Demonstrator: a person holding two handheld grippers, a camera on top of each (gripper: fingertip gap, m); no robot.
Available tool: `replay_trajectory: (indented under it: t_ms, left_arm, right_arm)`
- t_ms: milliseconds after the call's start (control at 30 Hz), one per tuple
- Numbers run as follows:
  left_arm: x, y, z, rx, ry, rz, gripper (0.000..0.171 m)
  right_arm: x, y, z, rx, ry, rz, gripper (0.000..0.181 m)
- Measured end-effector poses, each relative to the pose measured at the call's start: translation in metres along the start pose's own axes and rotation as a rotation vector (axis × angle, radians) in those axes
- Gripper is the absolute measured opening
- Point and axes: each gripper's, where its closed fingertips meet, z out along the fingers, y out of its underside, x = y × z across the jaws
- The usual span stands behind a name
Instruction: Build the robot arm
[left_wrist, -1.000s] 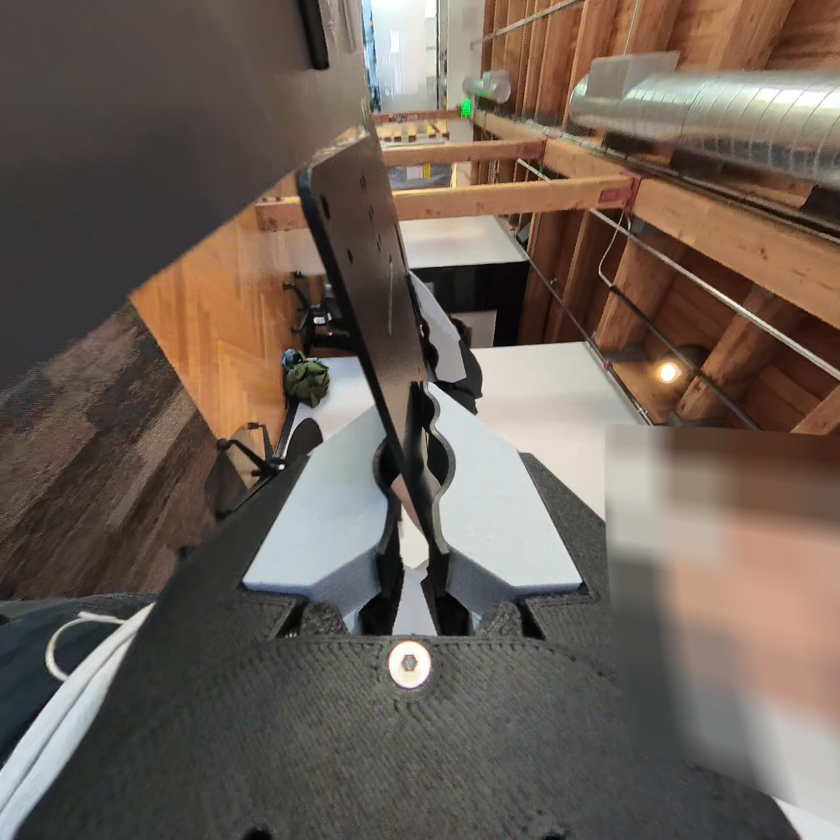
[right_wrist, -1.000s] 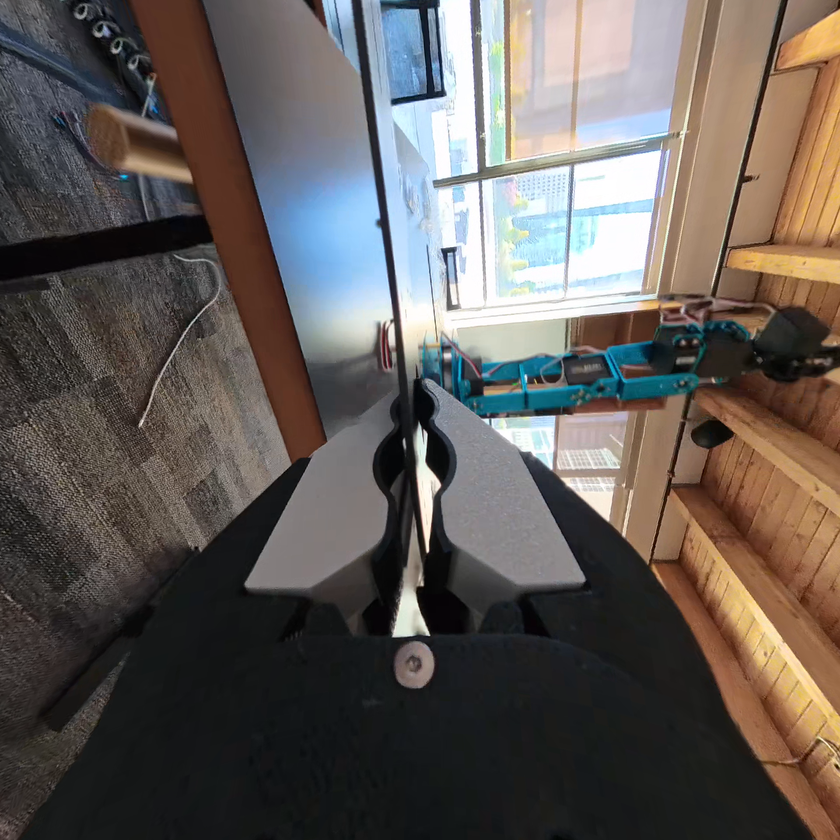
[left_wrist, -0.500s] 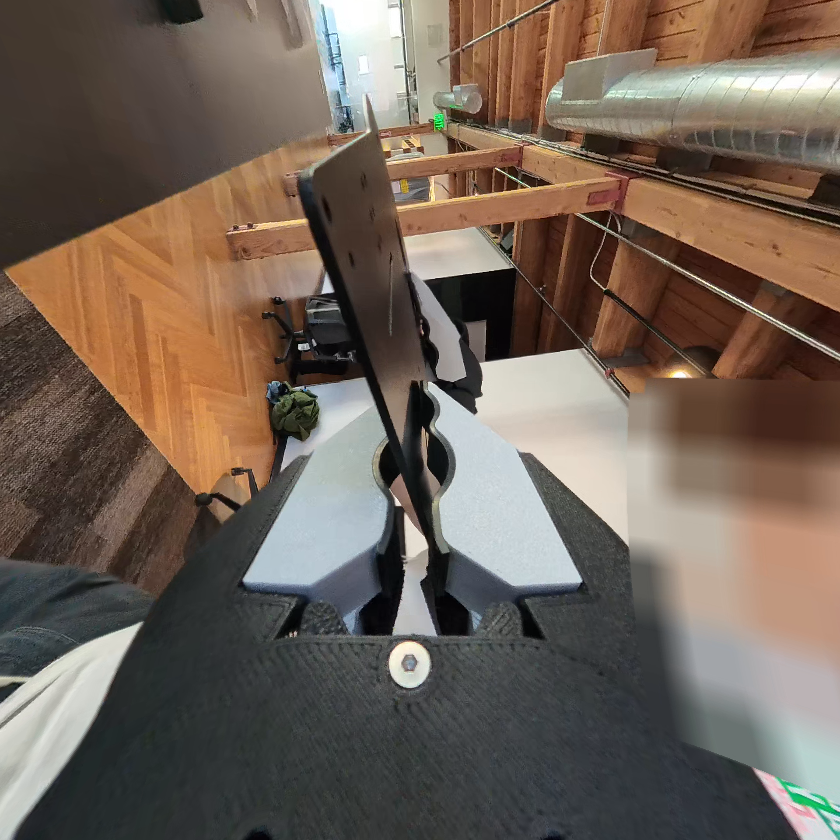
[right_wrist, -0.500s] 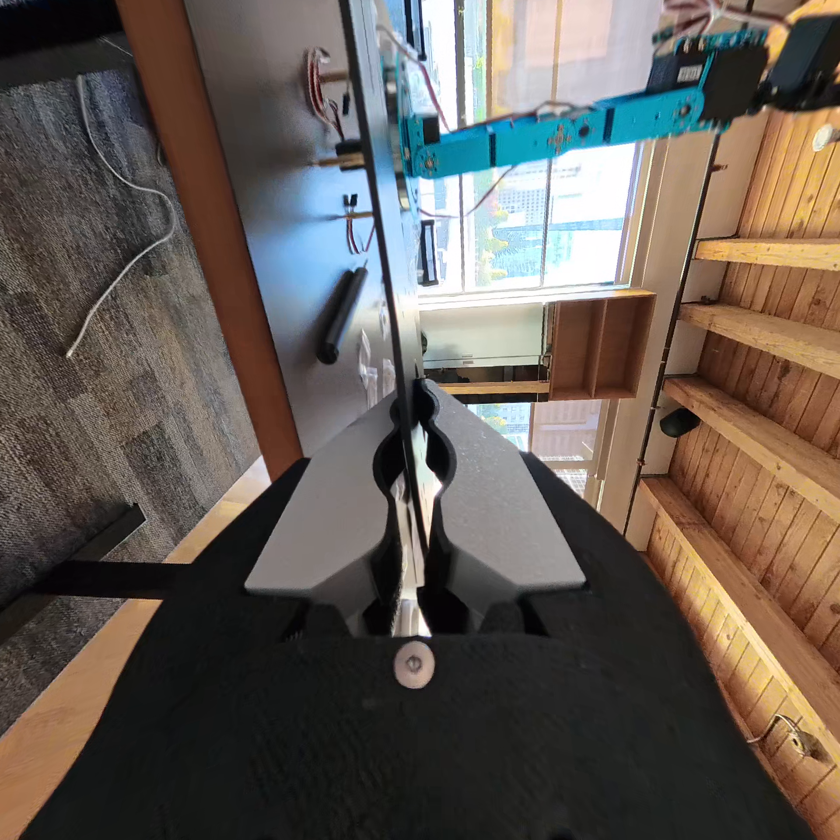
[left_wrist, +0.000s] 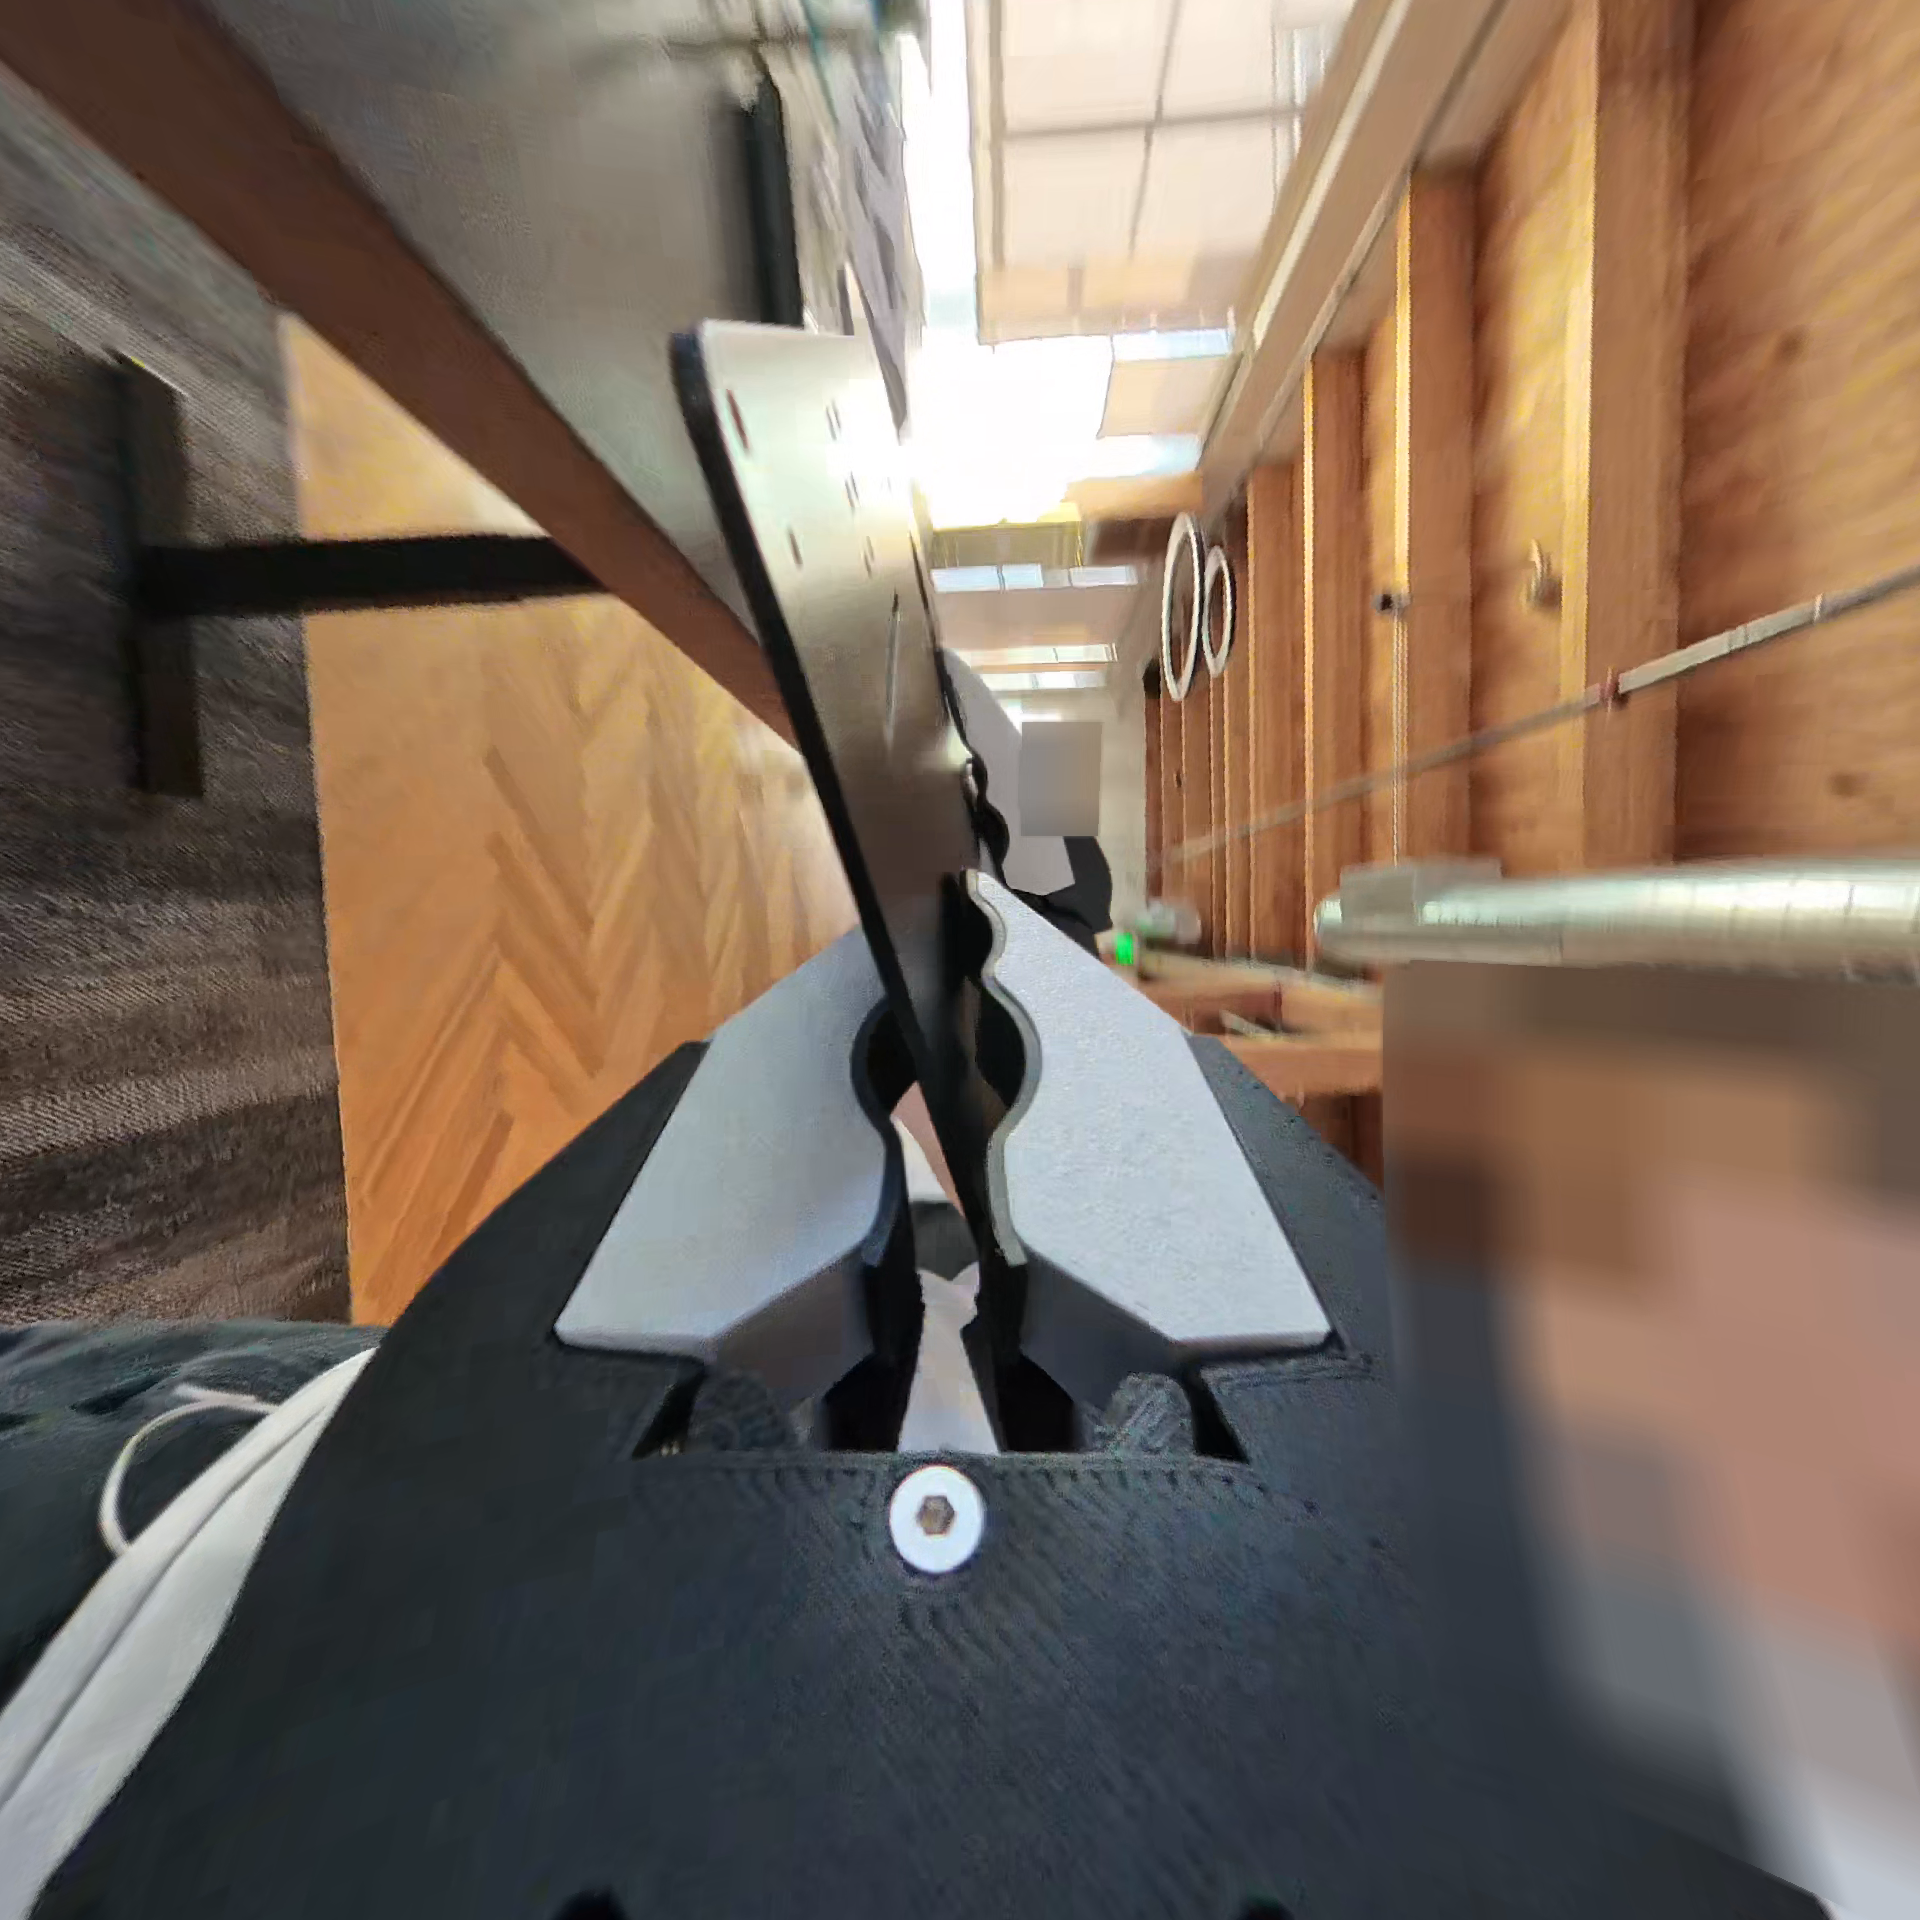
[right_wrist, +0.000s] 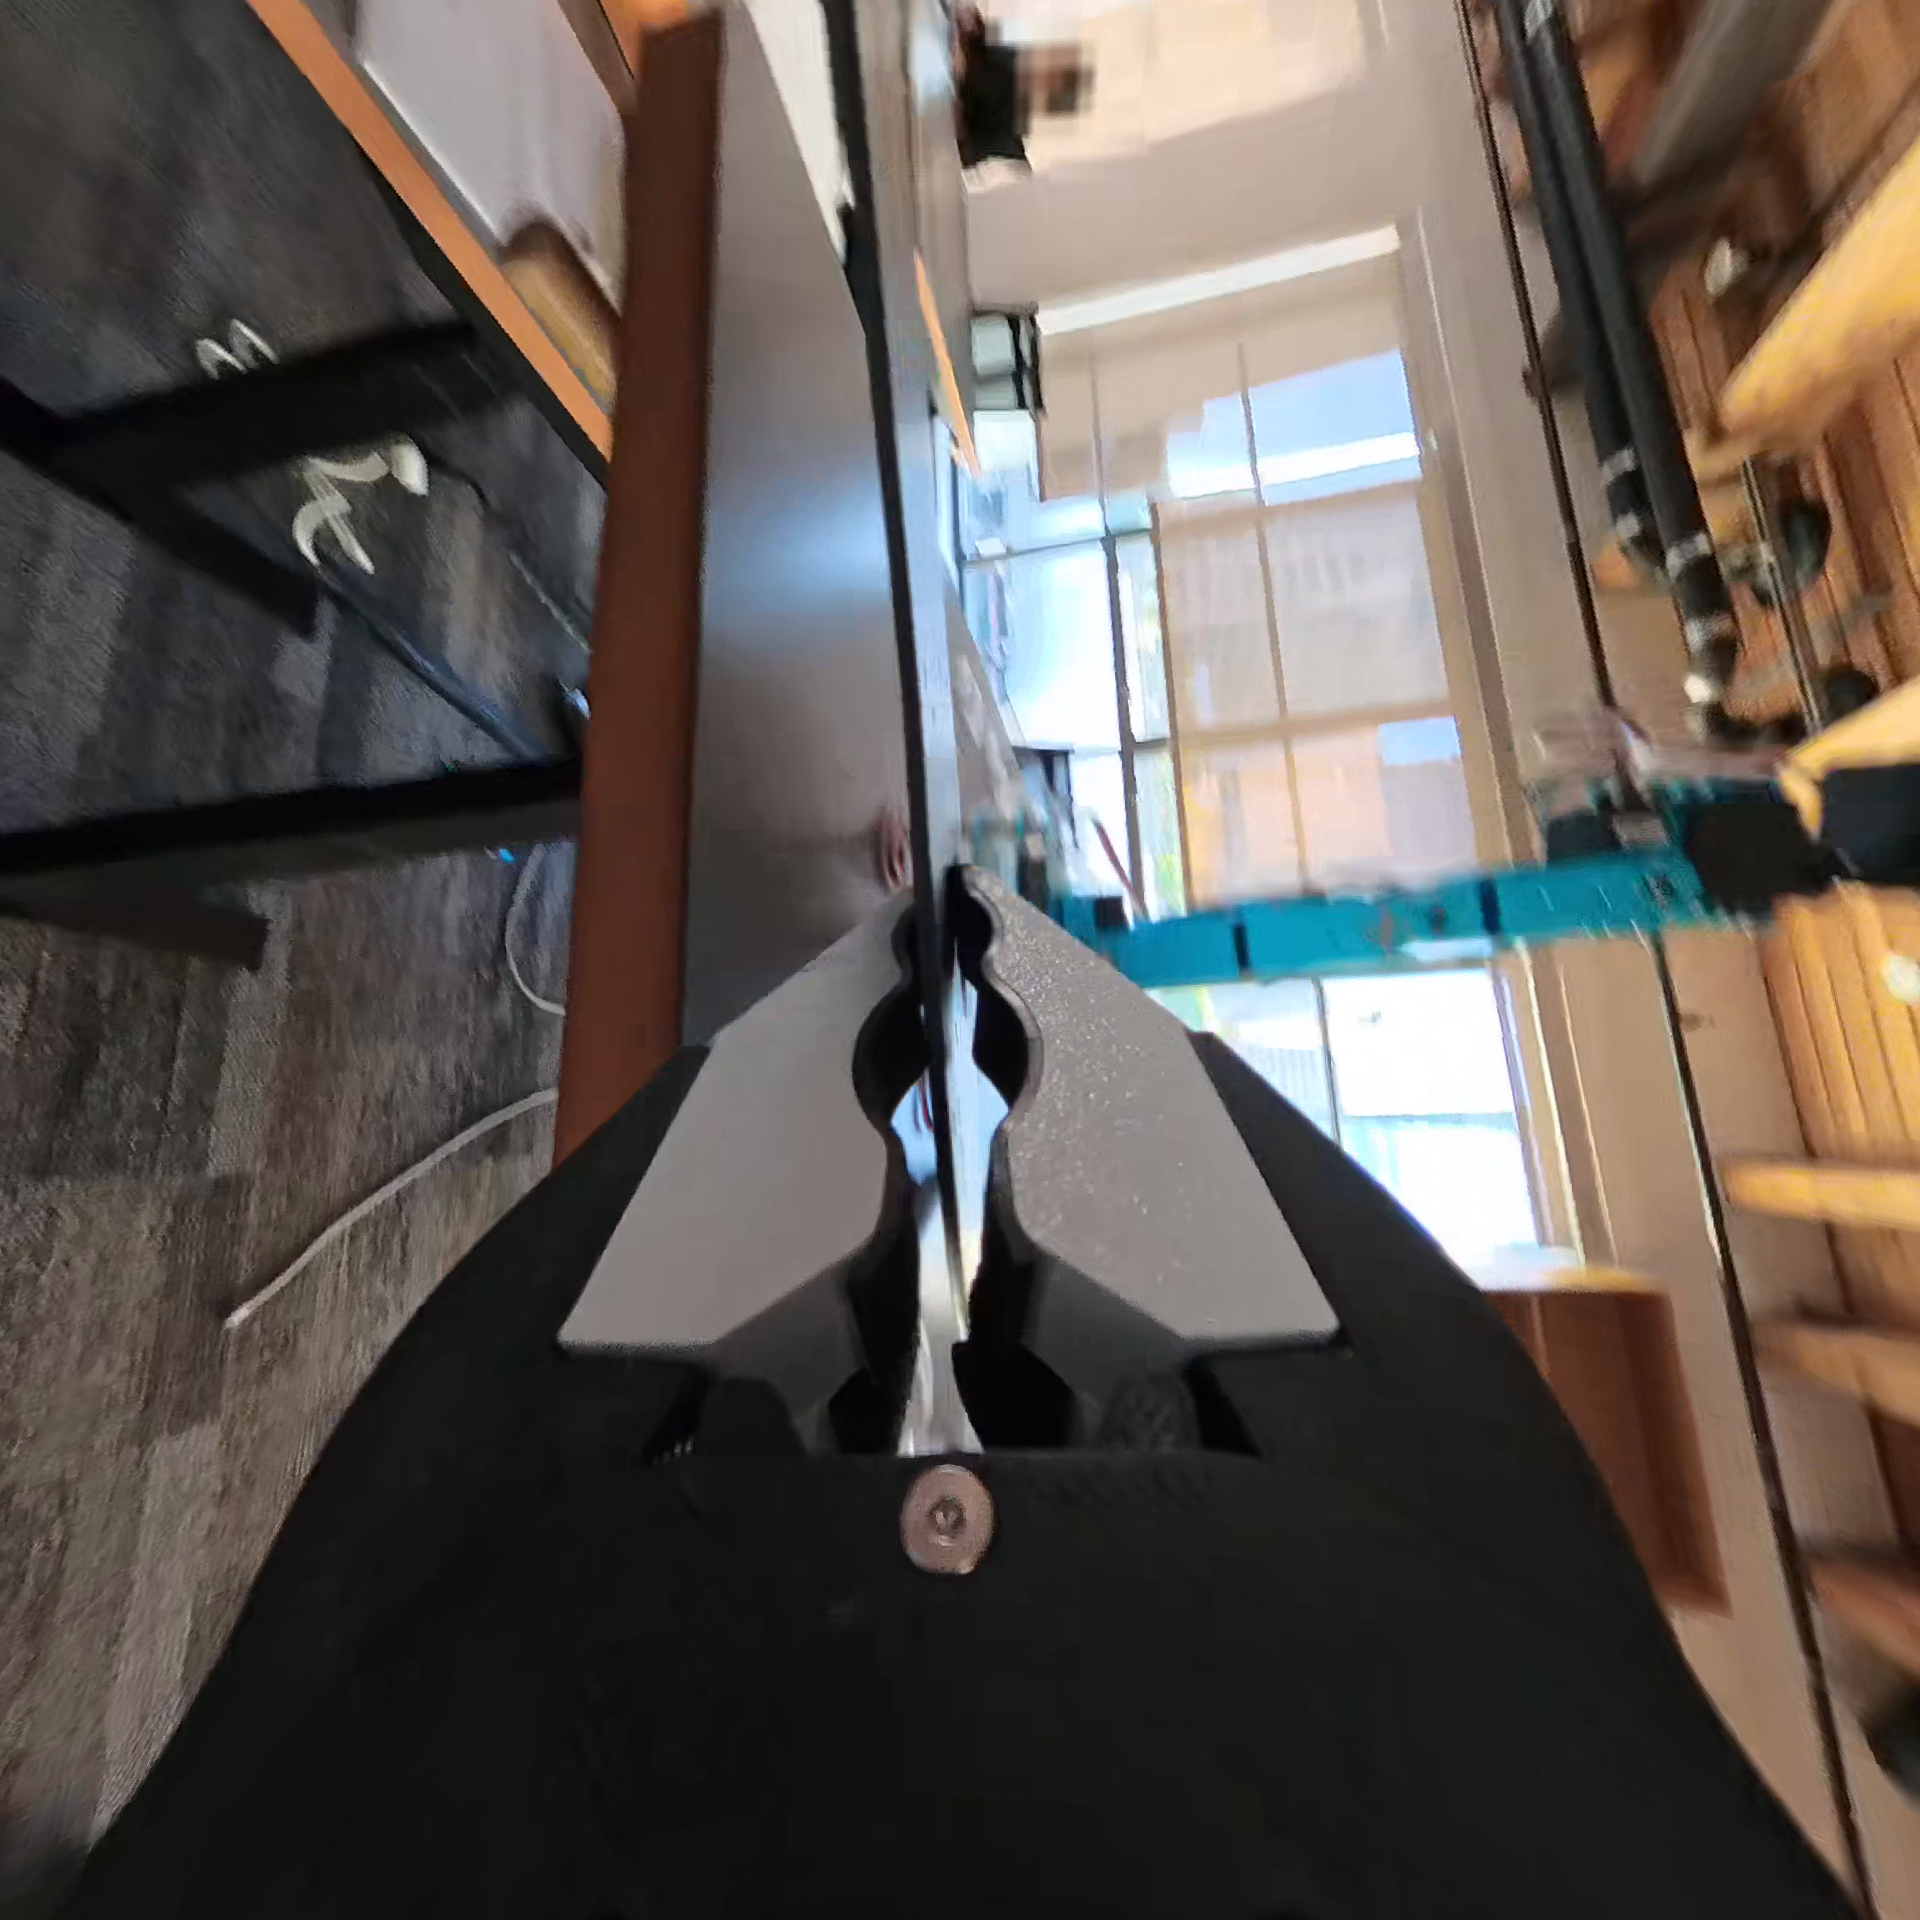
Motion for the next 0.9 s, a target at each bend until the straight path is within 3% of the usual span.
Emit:
replay_trajectory:
  t_ms: [167, 333, 533, 767, 900]
  left_arm:
    - [-0.017, -0.033, -0.077, 0.209, -0.068, -0.084, 0.000]
    - [-0.025, -0.084, -0.115, 0.207, -0.127, -0.047, 0.000]
    - [-0.035, -0.139, -0.122, 0.148, -0.129, -0.049, 0.000]
    - [-0.044, -0.170, -0.114, 0.100, -0.111, -0.087, 0.000]
    - [-0.051, -0.183, -0.106, 0.120, -0.131, -0.075, 0.000]
  right_arm:
    - [-0.021, -0.060, 0.079, 0.130, -0.104, -0.013, 0.000]
    - [-0.025, -0.081, 0.136, 0.128, -0.094, -0.032, 0.001]
    - [-0.026, -0.071, 0.182, 0.050, -0.106, -0.058, 0.002]
    - [-0.026, -0.055, 0.202, -0.005, -0.146, -0.056, 0.003]
    - [-0.033, -0.035, 0.208, -0.104, -0.228, 0.027, 0.015]
